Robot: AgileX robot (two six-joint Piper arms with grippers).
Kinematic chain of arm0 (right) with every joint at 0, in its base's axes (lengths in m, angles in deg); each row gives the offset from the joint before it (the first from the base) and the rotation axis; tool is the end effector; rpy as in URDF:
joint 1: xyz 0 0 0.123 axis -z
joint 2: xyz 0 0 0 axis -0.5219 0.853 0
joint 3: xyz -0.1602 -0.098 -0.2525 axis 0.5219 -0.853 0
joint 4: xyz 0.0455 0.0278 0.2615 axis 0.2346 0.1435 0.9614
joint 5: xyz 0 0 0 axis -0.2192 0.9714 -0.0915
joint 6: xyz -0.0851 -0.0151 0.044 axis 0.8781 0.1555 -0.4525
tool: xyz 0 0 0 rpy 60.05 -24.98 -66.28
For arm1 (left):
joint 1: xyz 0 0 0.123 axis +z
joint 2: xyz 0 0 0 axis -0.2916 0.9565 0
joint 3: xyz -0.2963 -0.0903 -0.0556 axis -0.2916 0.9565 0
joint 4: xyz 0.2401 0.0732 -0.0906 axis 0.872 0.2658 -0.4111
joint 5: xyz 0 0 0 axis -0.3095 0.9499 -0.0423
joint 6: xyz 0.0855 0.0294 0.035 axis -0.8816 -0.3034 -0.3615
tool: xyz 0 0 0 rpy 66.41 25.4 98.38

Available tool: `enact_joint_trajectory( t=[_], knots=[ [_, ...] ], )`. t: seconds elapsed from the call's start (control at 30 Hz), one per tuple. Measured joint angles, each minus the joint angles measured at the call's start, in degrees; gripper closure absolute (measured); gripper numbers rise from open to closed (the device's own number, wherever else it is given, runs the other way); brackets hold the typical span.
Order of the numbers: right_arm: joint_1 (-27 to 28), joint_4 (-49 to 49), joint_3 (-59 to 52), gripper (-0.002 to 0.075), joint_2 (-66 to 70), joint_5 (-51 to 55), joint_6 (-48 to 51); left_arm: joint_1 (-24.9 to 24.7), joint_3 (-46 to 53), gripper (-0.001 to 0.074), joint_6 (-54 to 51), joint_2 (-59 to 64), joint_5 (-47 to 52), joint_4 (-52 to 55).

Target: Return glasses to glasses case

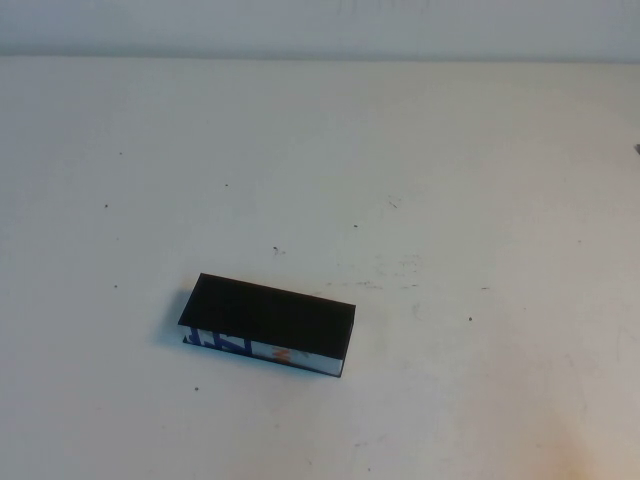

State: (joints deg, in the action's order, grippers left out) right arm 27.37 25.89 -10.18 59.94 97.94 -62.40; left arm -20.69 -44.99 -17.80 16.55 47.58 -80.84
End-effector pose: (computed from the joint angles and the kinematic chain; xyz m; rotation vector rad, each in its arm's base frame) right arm 0.0443 0.0068 0.1713 -0.0790 1.8464 0.0954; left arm 0.0474 -0.0066 0.2045 0.0715 1.5012 -0.0862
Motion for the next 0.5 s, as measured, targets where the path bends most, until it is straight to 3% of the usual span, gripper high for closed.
enact_joint_trajectory(
  t=[0.37,0.43,0.5],
  knots=[
    [0.00,0.00,0.00,0.0738,0.00,0.03,0.14,0.00,0.00,0.0736,-0.21,0.00,-2.07,1.44],
    [0.00,0.00,0.00,0.0738,0.00,0.03,0.14,0.00,0.00,0.0736,5.81,0.00,-2.77,11.13],
    [0.00,0.08,0.00,0.0738,0.00,0.03,0.14,0.00,0.00,0.0736,21.92,0.00,-2.07,27.69]
  ],
)
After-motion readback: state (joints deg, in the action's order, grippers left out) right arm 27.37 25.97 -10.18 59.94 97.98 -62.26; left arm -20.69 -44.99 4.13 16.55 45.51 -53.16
